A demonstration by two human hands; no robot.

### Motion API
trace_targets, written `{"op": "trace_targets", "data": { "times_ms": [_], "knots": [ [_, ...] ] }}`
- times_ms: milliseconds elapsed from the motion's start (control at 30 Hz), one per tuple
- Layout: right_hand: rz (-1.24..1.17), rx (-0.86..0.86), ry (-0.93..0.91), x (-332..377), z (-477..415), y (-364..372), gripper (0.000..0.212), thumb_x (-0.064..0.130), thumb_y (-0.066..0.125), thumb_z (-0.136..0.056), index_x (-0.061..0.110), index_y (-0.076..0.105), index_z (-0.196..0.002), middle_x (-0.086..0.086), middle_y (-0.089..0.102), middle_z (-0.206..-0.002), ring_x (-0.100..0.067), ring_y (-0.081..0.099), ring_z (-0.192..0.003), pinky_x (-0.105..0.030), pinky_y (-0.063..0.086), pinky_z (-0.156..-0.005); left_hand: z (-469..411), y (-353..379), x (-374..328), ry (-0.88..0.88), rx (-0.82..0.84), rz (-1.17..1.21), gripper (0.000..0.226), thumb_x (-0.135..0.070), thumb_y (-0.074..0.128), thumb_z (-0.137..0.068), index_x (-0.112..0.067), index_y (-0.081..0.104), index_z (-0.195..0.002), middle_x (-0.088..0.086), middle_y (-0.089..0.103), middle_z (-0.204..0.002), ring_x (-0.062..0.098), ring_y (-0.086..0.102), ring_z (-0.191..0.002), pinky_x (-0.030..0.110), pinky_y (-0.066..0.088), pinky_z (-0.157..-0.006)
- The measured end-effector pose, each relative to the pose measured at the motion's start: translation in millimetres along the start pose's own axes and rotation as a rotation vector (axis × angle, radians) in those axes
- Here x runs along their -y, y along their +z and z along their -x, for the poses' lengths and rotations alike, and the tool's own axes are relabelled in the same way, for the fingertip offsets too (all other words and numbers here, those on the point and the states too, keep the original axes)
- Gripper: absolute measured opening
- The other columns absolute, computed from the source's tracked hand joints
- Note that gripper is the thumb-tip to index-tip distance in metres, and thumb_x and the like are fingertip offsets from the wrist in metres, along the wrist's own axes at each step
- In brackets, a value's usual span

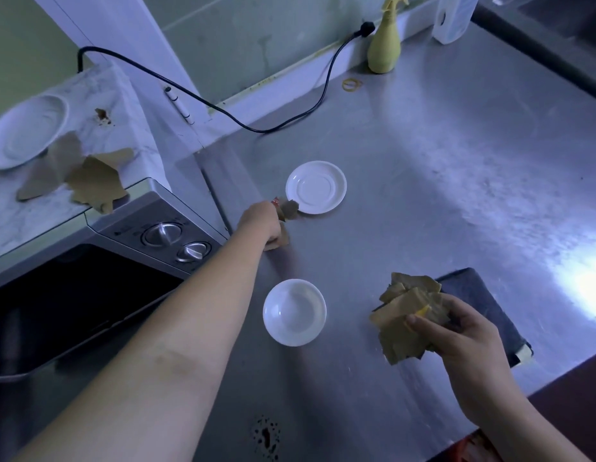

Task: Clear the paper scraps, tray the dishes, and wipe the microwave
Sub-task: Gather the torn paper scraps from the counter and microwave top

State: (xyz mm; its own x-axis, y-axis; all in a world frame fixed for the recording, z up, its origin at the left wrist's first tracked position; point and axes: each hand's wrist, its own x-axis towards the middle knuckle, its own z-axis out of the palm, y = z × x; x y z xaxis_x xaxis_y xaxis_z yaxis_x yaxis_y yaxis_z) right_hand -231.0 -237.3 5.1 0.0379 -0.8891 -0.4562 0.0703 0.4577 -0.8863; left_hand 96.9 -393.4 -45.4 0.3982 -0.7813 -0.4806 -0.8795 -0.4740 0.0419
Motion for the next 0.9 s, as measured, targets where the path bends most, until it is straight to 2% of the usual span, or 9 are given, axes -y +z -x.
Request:
{"op": "trace_targets", "data": {
  "times_ms": [100,200,300,500,567,667,767,833,900],
  "knots": [
    [-0.020,-0.019,0.008,-3,-2,-4,0.029,-0.004,0.074,-0.079,0.022,0.077,-0.092,-0.010,0.077,-0.087,-0.029,0.075,-0.077,-0.032,0.059,-0.059,4,5,4,0.043,0.070,0.033,0.027,-0.010,0.072,-0.082,-0.014,0.069,-0.109,0.007,0.069,-0.114,0.027,0.065,-0.105,0.029,0.053,-0.089],
    [-0.036,-0.035,0.005,-4,-3,-6,0.030,-0.003,0.073,-0.079,0.023,0.077,-0.093,-0.011,0.077,-0.088,-0.030,0.075,-0.079,-0.033,0.061,-0.061,7,13,14,0.040,0.002,0.118,0.015,-0.003,0.066,-0.083,-0.013,0.073,-0.092,0.009,0.071,-0.105,0.030,0.068,-0.099,0.029,0.053,-0.082],
    [-0.028,-0.036,0.003,-5,-5,-8,0.030,-0.004,0.073,-0.080,0.023,0.077,-0.093,-0.010,0.077,-0.088,-0.029,0.075,-0.078,-0.030,0.060,-0.058,1,15,23,0.059,-0.116,0.241,0.019,-0.002,0.065,-0.080,-0.019,0.064,-0.072,0.007,0.068,-0.096,0.030,0.066,-0.094,0.027,0.045,-0.068],
    [0.011,-0.050,0.002,-8,-6,-8,0.028,-0.003,0.074,-0.080,0.022,0.077,-0.092,-0.008,0.077,-0.088,-0.025,0.075,-0.077,-0.034,0.063,-0.063,-17,27,24,0.250,-0.280,0.358,0.010,-0.001,0.072,-0.077,-0.011,0.071,-0.076,0.006,0.060,-0.119,0.025,0.043,-0.122,0.014,0.026,-0.083],
    [0.005,-0.058,0.009,-9,-6,-9,0.027,-0.004,0.075,-0.078,0.018,0.077,-0.093,-0.008,0.077,-0.086,-0.023,0.074,-0.075,-0.027,0.060,-0.058,-23,28,21,0.262,-0.260,0.396,0.016,0.000,0.071,-0.076,-0.014,0.067,-0.070,0.003,0.063,-0.108,0.026,0.047,-0.117,0.016,0.029,-0.080],
    [0.004,-0.075,0.019,-13,-6,-12,0.027,-0.005,0.076,-0.076,0.015,0.076,-0.093,-0.009,0.076,-0.082,-0.022,0.073,-0.070,-0.024,0.057,-0.053,-29,26,18,0.231,-0.240,0.426,0.033,0.001,0.069,-0.074,-0.024,0.051,-0.061,0.000,0.057,-0.084,0.027,0.056,-0.090,0.027,0.034,-0.065],
    [0.009,-0.091,0.030,-14,-6,-14,0.027,-0.005,0.076,-0.075,0.014,0.075,-0.095,-0.011,0.076,-0.083,-0.026,0.073,-0.071,-0.026,0.058,-0.053,-27,29,23,0.180,-0.254,0.451,0.030,-0.001,0.066,-0.075,-0.022,0.045,-0.070,-0.003,0.056,-0.076,0.025,0.052,-0.075,0.031,0.038,-0.061],
    [0.009,-0.094,0.034,-13,-6,-15,0.027,-0.005,0.075,-0.075,0.014,0.075,-0.095,-0.010,0.076,-0.082,-0.025,0.073,-0.071,-0.026,0.058,-0.052,-24,30,29,0.156,-0.233,0.488,0.027,-0.003,0.067,-0.078,-0.021,0.050,-0.090,-0.003,0.059,-0.079,0.024,0.055,-0.076,0.032,0.042,-0.064],
    [0.004,-0.091,0.031,-12,-5,-14,0.027,-0.006,0.074,-0.076,0.014,0.075,-0.094,-0.009,0.076,-0.081,-0.025,0.073,-0.069,-0.025,0.057,-0.052,-23,27,34,0.162,-0.189,0.486,0.047,-0.004,0.070,-0.080,-0.024,0.051,-0.117,-0.003,0.058,-0.078,0.021,0.058,-0.078,0.030,0.042,-0.067]
  ]
}}
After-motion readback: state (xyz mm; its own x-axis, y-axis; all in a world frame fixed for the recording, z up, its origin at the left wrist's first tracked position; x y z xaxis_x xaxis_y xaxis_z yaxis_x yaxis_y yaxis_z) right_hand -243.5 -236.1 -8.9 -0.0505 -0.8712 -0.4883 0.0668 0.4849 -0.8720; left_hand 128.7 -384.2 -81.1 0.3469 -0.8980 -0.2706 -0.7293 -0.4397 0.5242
